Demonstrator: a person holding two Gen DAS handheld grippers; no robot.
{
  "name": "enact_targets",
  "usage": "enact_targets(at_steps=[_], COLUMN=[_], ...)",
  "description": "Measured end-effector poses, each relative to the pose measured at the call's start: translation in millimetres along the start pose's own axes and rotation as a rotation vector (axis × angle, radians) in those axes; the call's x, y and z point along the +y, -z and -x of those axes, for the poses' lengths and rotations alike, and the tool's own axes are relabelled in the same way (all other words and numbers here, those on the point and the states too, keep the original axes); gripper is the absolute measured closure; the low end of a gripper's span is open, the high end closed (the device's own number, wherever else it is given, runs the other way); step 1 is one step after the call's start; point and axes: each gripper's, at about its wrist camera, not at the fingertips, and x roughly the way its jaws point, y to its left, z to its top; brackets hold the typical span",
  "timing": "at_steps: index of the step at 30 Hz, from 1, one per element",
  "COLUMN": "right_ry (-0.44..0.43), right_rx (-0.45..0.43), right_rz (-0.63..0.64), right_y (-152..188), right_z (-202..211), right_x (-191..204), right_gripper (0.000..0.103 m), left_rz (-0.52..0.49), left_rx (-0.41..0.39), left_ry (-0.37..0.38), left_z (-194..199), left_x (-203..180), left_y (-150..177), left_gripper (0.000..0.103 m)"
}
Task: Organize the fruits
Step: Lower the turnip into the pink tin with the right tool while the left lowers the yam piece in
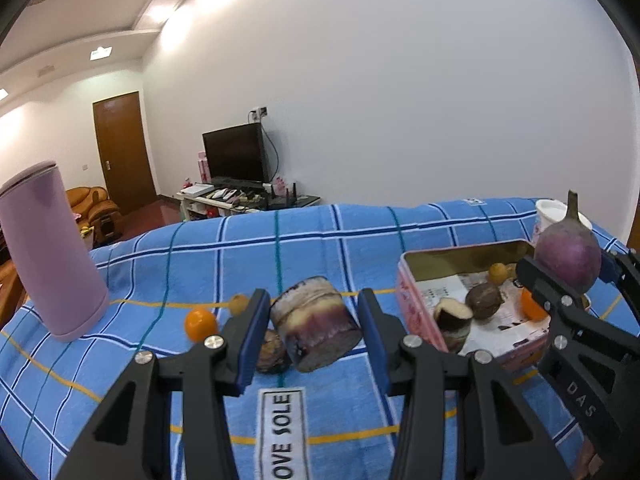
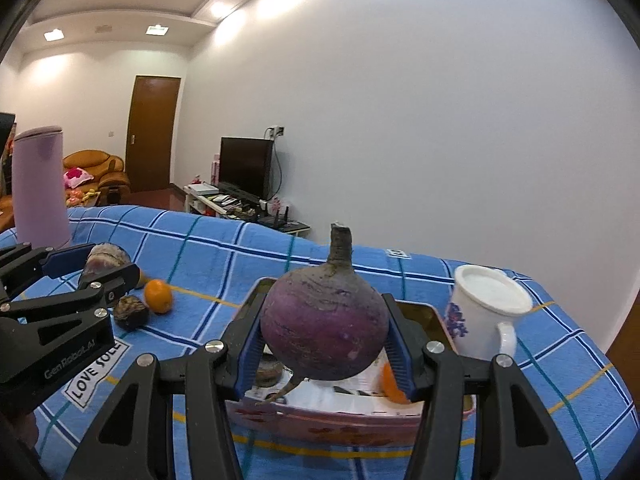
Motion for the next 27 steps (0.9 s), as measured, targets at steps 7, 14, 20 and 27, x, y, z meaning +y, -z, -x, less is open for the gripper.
enact_targets(at_steps=[7,14,20,27], right_ry=[0.039,0.083,0.131,0.157], right_rx=[0.005,0.02,0.047,0.077], right_rz=[-0.028,-0.065,-0.088,-0.068], right_y=[1,4,5,10], right_z=[-3,-7,-14,-27], right_x=[-26,-50,-66,-77], right_gripper=[0.048,0.048,0.048,0.047], left_rz=[-0.019,-0.04,-0.045,-0.061], left_rx=[-0.006,0.005,0.016,0.033], left_ry=[0.033,0.07,0.109,0.134], left_z=[-4,-15,-26,-38], left_x=[-23,-49,-72,-94], left_y=[-7,-10,-15,-16], left_gripper=[0.056,0.056,0.056,0.056])
